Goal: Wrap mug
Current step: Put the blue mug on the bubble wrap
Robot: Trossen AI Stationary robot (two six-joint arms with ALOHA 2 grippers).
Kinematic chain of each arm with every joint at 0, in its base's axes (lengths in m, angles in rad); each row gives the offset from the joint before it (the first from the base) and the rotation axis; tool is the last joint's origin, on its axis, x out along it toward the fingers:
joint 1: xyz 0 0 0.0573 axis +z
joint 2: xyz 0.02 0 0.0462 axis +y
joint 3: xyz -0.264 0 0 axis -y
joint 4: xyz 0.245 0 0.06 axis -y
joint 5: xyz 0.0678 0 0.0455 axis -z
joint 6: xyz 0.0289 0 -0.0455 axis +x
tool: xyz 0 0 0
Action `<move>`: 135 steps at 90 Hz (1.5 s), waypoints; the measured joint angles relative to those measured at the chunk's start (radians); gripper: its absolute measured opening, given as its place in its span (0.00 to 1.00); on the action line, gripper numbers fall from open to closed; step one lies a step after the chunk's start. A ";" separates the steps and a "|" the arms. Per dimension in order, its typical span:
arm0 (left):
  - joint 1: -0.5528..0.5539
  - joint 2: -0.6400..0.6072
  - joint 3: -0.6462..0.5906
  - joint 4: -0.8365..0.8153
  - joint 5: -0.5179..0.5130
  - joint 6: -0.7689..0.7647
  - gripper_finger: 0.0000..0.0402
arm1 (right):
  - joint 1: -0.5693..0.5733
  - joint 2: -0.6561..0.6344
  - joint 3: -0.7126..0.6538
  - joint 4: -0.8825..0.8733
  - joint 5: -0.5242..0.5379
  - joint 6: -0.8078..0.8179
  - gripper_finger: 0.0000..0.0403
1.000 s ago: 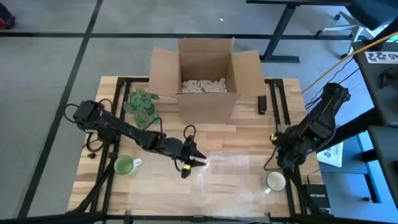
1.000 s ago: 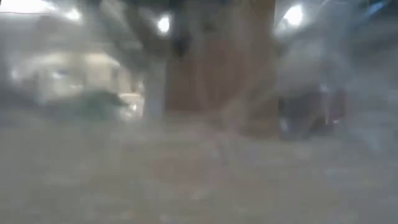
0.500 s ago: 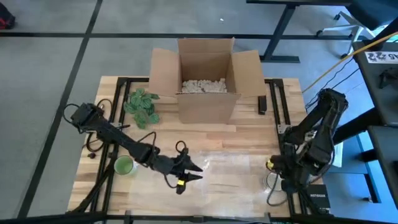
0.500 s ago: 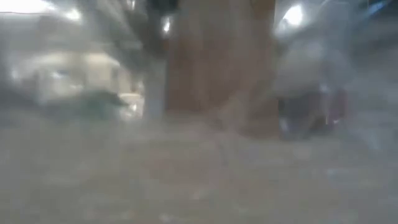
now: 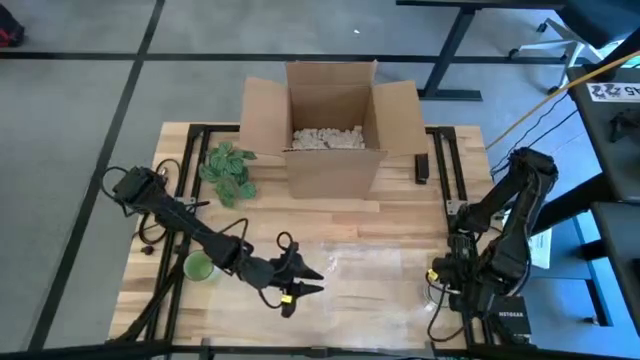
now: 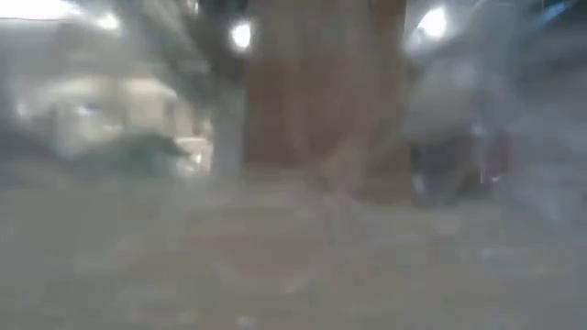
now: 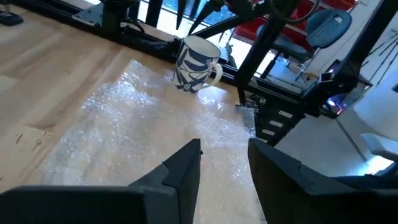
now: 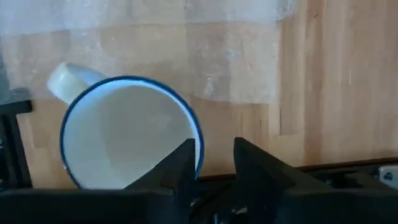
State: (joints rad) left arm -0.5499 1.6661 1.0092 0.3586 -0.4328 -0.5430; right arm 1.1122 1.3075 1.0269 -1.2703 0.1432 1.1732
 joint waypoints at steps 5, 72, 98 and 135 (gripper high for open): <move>0.000 0.000 0.000 0.000 0.000 0.000 0.29 | 0.000 0.000 -0.012 0.016 -0.004 0.000 0.24; -0.005 0.000 0.000 -0.002 0.000 0.000 0.29 | -0.002 -0.001 -0.135 0.166 -0.067 0.028 0.22; -0.008 0.000 0.000 -0.002 0.000 0.000 0.29 | -0.030 -0.002 -0.139 0.175 -0.078 0.008 0.03; -0.009 0.000 0.000 -0.004 0.000 0.028 0.29 | -0.068 -0.037 -0.052 0.047 -0.095 0.000 0.01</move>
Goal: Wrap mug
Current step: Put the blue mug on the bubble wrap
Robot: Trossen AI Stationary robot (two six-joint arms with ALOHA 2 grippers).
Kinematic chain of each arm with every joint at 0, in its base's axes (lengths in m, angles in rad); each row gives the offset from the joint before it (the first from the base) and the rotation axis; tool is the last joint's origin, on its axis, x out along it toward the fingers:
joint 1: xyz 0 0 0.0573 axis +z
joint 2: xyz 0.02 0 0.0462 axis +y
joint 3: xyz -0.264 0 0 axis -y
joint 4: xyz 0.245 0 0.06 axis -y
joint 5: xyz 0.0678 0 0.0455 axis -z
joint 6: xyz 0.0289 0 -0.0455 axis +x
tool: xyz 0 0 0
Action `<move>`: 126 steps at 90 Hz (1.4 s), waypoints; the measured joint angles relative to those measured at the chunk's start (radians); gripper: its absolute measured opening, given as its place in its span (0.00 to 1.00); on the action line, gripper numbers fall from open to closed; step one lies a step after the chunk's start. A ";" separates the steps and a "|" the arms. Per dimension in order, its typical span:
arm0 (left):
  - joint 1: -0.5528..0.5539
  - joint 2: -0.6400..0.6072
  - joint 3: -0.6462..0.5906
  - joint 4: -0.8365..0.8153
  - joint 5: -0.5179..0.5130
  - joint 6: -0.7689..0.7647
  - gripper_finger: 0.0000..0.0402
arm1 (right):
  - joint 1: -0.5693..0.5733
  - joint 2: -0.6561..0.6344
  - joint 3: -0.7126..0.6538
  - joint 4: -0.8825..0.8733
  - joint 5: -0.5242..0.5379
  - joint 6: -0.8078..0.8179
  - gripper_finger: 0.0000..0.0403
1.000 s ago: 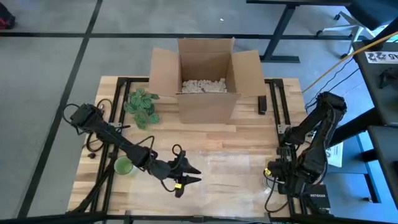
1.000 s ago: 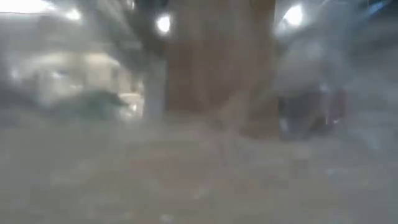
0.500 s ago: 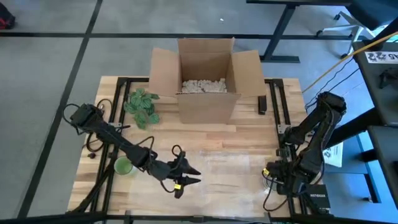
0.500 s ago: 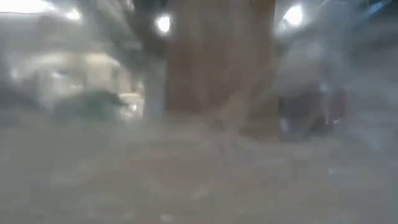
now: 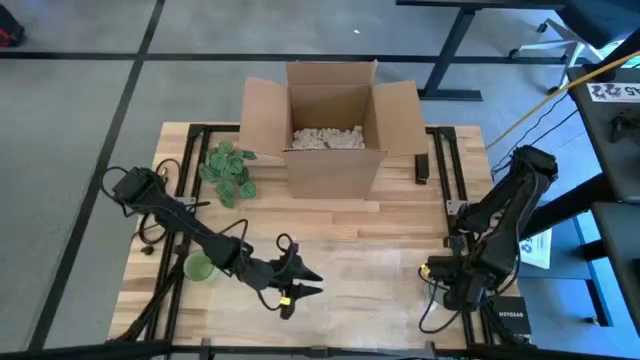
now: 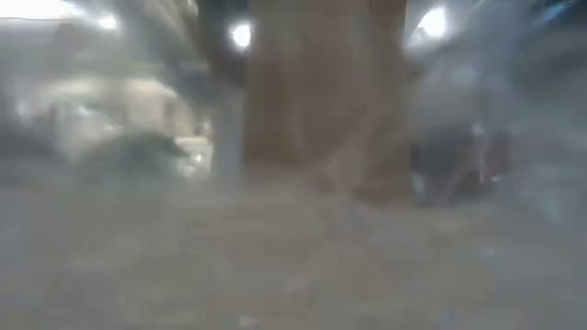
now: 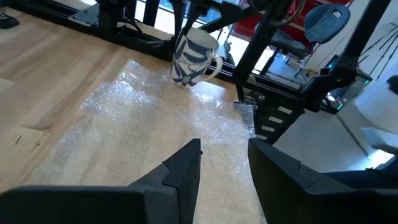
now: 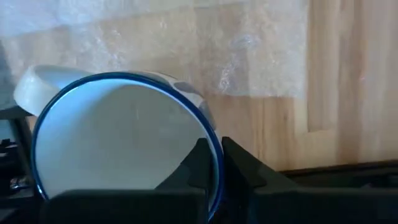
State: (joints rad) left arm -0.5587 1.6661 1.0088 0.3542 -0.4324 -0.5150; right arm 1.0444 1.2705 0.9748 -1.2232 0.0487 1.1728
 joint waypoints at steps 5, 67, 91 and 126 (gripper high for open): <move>0.000 0.000 0.000 -0.001 0.000 0.011 0.29 | -0.009 0.000 0.036 -0.056 0.000 -0.001 0.00; -0.042 -0.256 -0.173 -0.290 -0.230 0.028 0.29 | -0.511 0.254 0.370 0.044 0.048 -0.763 0.00; -0.091 -0.340 -0.419 -0.069 -0.237 -0.085 0.22 | -0.628 0.437 0.567 0.198 0.054 -0.976 0.00; -0.111 -0.348 -0.578 0.046 -0.235 -0.091 0.20 | -0.721 0.845 1.056 0.016 -0.067 -1.097 0.00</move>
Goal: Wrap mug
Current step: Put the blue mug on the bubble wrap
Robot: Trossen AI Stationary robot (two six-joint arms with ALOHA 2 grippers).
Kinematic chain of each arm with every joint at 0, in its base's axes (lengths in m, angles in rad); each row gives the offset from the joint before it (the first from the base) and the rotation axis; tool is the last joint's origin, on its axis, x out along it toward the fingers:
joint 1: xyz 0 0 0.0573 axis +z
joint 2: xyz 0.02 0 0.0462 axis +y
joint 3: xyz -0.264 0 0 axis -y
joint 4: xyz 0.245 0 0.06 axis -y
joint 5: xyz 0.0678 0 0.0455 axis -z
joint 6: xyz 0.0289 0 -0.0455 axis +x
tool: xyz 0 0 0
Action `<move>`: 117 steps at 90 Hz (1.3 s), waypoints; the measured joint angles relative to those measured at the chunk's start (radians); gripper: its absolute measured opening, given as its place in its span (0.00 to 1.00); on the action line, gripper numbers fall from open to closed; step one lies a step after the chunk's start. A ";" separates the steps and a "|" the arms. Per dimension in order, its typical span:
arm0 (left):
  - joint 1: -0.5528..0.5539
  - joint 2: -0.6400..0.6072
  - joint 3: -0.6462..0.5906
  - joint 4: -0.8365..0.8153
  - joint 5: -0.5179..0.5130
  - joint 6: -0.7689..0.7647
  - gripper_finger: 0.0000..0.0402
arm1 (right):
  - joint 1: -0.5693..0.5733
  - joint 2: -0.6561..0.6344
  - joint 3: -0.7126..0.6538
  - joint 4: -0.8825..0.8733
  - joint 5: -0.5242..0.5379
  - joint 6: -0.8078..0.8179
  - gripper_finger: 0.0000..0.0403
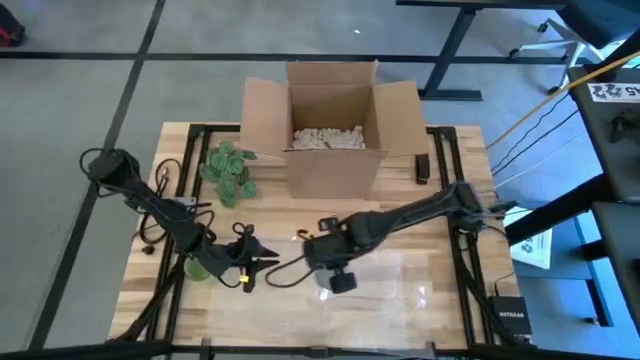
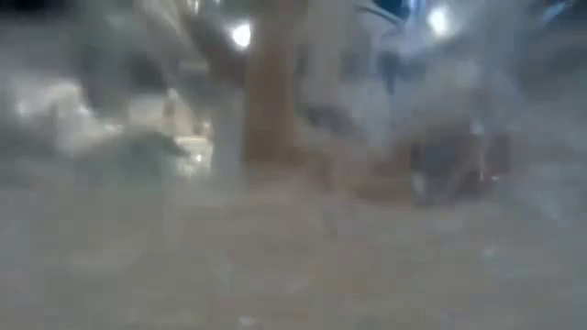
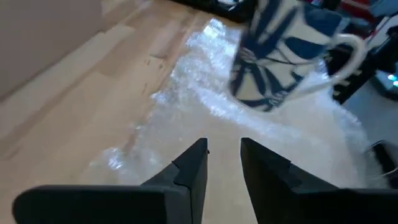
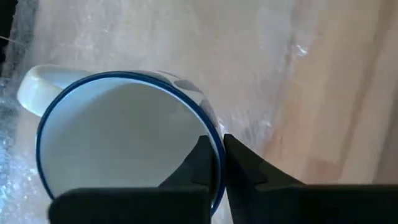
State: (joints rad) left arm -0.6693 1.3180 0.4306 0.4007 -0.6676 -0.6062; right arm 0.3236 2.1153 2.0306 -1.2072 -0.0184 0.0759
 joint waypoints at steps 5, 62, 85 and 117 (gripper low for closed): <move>-0.002 -0.014 -0.009 -0.001 0.002 -0.004 0.20 | -0.008 0.054 0.080 -0.055 -0.007 -0.007 0.00; -0.123 -0.211 -0.068 -0.002 0.003 -0.065 0.20 | -0.077 0.182 0.205 -0.043 -0.070 0.058 0.00; -0.143 -0.210 -0.068 -0.039 0.004 -0.066 0.20 | -0.075 0.182 0.136 0.002 -0.121 0.136 0.00; -0.143 -0.210 -0.069 -0.095 0.021 -0.041 0.20 | -0.075 0.181 0.133 0.028 -0.087 0.236 0.10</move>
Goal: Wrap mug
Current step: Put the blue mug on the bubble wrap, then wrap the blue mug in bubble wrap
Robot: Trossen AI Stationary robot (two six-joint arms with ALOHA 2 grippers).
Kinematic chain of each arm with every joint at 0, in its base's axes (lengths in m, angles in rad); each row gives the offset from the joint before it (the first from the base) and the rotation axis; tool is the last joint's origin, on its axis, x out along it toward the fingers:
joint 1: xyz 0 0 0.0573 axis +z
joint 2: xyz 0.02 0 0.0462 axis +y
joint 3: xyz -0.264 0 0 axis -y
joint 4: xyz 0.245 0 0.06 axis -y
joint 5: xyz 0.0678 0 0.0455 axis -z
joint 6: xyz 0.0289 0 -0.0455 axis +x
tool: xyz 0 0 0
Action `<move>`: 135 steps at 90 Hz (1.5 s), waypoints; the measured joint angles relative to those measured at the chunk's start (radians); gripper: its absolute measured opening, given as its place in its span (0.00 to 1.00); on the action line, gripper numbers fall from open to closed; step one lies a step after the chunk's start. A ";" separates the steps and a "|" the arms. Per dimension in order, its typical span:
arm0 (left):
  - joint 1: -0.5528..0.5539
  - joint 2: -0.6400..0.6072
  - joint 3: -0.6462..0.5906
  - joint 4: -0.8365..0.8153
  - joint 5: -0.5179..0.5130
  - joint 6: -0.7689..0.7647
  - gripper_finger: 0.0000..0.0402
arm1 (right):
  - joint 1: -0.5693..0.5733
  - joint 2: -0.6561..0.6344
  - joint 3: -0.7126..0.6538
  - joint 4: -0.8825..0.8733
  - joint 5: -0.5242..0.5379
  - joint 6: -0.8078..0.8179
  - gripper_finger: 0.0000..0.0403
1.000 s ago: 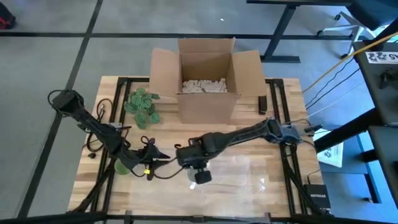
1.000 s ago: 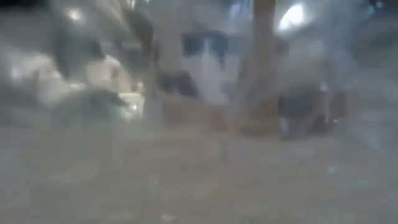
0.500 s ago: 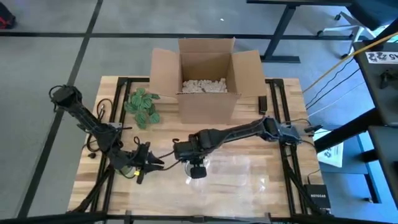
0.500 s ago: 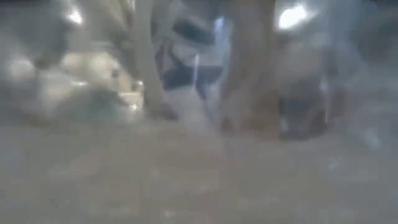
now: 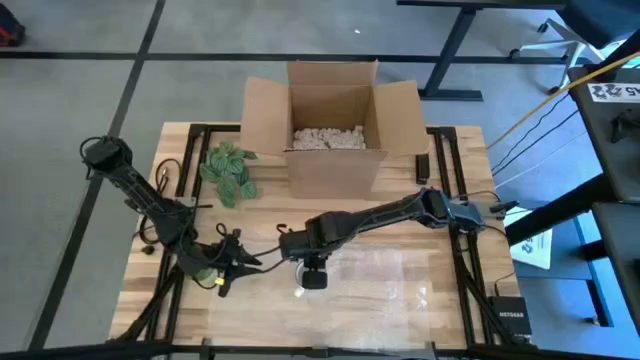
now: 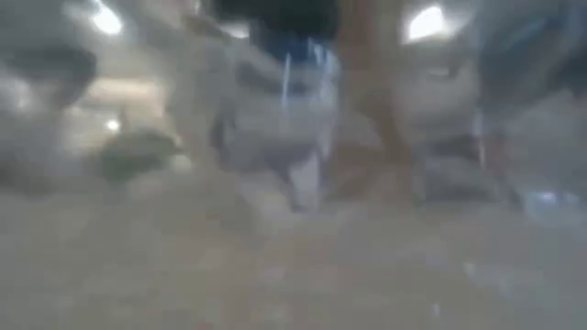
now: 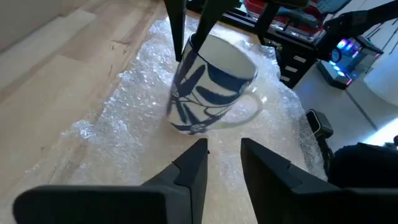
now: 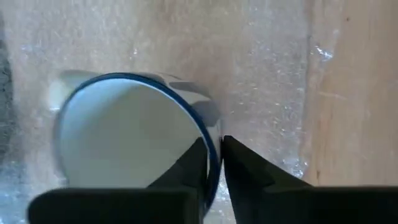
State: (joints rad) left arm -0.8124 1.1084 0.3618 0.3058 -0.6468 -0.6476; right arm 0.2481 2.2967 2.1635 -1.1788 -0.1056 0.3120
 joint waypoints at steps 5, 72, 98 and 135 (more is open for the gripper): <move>0.000 0.000 0.000 -0.005 0.000 0.000 0.20 | 0.000 -0.001 0.000 0.001 -0.001 0.007 0.12; 0.000 0.000 0.000 -0.007 0.000 0.003 0.20 | -0.006 -0.083 0.001 -0.007 0.068 -0.029 0.13; 0.003 0.000 0.000 -0.008 0.000 0.033 0.20 | 0.048 -0.181 0.001 -0.084 0.337 -0.048 0.13; 0.003 0.000 0.000 -0.007 -0.011 0.045 0.20 | 0.203 -0.356 -0.244 0.145 0.507 0.107 0.13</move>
State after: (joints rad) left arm -0.8097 1.1084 0.3622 0.2988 -0.6582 -0.6021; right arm 0.4511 1.9407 1.9196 -1.0340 0.4015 0.4188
